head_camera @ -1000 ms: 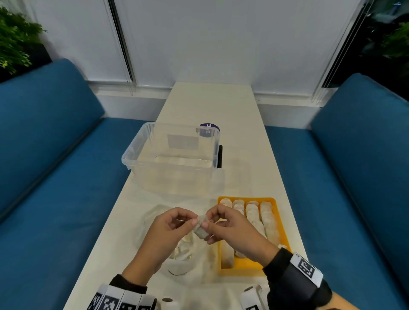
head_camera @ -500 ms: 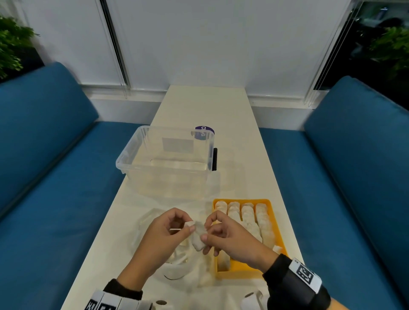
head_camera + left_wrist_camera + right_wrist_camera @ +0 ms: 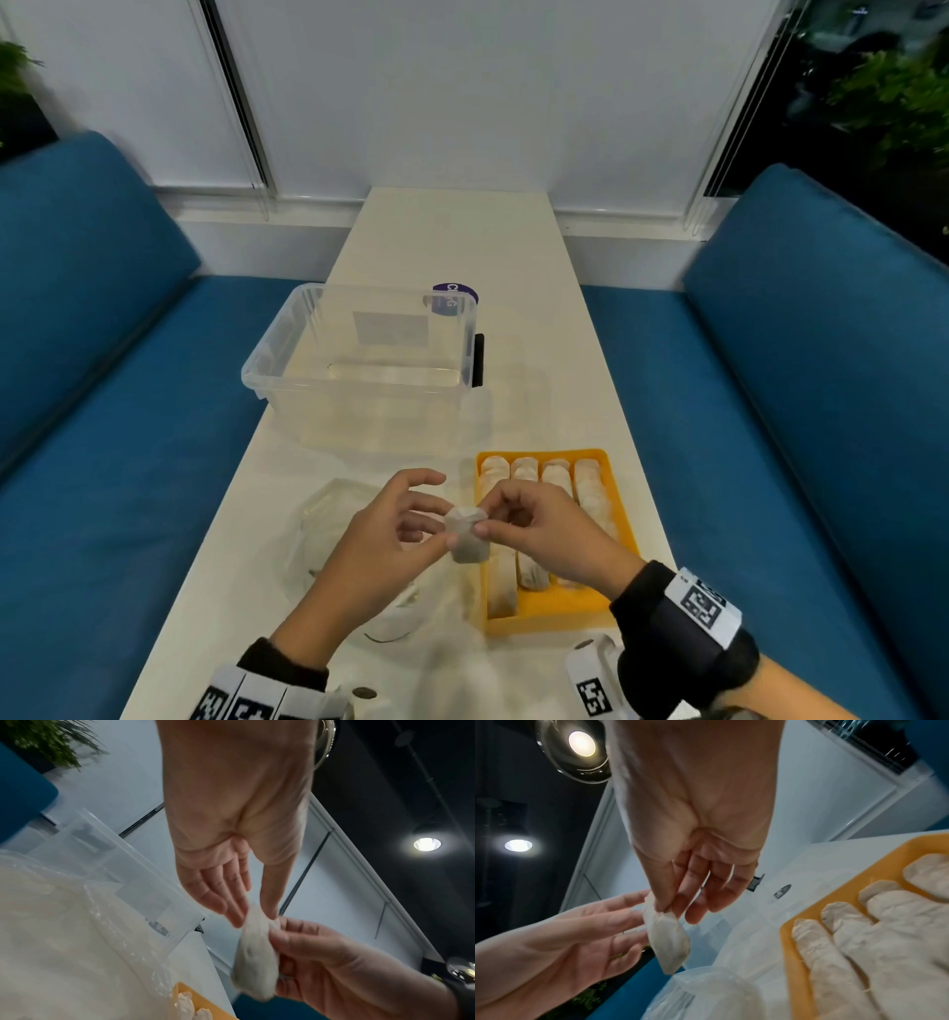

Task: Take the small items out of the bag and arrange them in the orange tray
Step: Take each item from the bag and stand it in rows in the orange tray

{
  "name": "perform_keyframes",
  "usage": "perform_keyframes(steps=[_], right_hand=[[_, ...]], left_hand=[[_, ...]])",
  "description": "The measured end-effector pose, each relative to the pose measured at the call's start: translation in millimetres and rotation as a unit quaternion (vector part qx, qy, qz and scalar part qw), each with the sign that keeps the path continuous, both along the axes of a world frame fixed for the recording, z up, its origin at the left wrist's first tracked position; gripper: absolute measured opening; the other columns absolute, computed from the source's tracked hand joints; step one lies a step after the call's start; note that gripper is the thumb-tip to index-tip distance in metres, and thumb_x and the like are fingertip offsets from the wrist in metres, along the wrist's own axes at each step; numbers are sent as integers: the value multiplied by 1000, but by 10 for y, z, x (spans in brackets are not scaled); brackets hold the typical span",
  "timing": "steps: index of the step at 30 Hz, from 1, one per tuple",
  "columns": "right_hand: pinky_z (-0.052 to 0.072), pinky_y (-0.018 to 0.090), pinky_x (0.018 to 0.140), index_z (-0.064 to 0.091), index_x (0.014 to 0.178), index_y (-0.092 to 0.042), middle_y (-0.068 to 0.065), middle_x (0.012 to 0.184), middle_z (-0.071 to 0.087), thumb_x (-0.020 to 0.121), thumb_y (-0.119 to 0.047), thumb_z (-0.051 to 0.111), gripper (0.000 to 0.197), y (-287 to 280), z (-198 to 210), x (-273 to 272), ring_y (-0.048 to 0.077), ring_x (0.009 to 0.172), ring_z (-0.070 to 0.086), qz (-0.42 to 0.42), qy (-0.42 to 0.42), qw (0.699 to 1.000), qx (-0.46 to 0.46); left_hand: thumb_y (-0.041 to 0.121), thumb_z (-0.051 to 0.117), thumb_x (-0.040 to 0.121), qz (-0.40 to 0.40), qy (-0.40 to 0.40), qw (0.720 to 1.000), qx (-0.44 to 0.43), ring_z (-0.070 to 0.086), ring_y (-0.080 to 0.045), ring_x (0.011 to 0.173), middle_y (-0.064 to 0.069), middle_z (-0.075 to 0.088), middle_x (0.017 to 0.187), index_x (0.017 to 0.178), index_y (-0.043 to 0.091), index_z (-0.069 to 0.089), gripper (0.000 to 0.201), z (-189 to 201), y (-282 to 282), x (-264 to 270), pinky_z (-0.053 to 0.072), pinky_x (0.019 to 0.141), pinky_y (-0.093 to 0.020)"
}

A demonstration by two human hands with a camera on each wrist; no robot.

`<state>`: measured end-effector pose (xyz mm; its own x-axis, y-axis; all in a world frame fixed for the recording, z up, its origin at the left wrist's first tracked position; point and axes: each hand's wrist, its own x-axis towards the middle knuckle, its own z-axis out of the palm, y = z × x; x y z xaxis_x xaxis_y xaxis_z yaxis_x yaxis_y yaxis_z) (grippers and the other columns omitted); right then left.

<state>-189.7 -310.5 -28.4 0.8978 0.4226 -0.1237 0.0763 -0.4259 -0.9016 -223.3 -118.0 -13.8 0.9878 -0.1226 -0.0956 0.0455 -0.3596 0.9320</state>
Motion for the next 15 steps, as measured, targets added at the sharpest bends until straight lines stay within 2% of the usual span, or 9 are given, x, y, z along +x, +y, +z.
perform_keyframes(steps=[4,7,10,13,14,15], right_hand=[[46,19,71,60,85,-27,-7,79,62,88,-23,64,7,-263,-137,90,4,71,54,-41,13,996,-81],[48,22,73,59,94,-23,-4,83,64,90,-24,61,5,-457,-285,126,6,73,57,-50,59,986,-149],[47,21,71,57,98,-21,-1,84,67,92,-26,59,9,-554,-421,143,9,72,59,-24,120,974,-192],[48,23,72,54,98,-20,2,82,65,93,-24,57,7,-567,-530,159,11,71,59,7,176,963,-204],[48,24,72,54,98,-19,2,80,64,93,-22,57,6,-557,-547,162,11,70,58,15,189,961,-203],[47,23,71,53,97,-19,2,76,63,93,-21,56,6,-547,-563,163,11,67,57,22,199,959,-202]], left_hand=[[17,65,86,31,29,999,-9,65,-4,85,2,70,97,103,31,57,24,-67,173,-66,50,74,-14],[21,63,87,62,58,996,8,65,-4,84,0,69,97,98,28,63,14,-186,399,-169,50,71,-14],[20,63,87,94,85,992,20,66,-8,87,1,70,97,96,25,66,11,-320,633,-315,47,72,-14],[13,62,87,139,93,986,27,66,-14,88,-2,71,94,94,18,65,10,-425,849,-485,46,63,-3],[12,62,87,157,96,983,30,66,-15,88,-4,70,94,93,16,65,9,-462,925,-550,46,63,-4],[10,61,87,175,99,979,31,66,-17,87,-7,70,94,93,14,65,8,-506,998,-616,48,64,-10]])
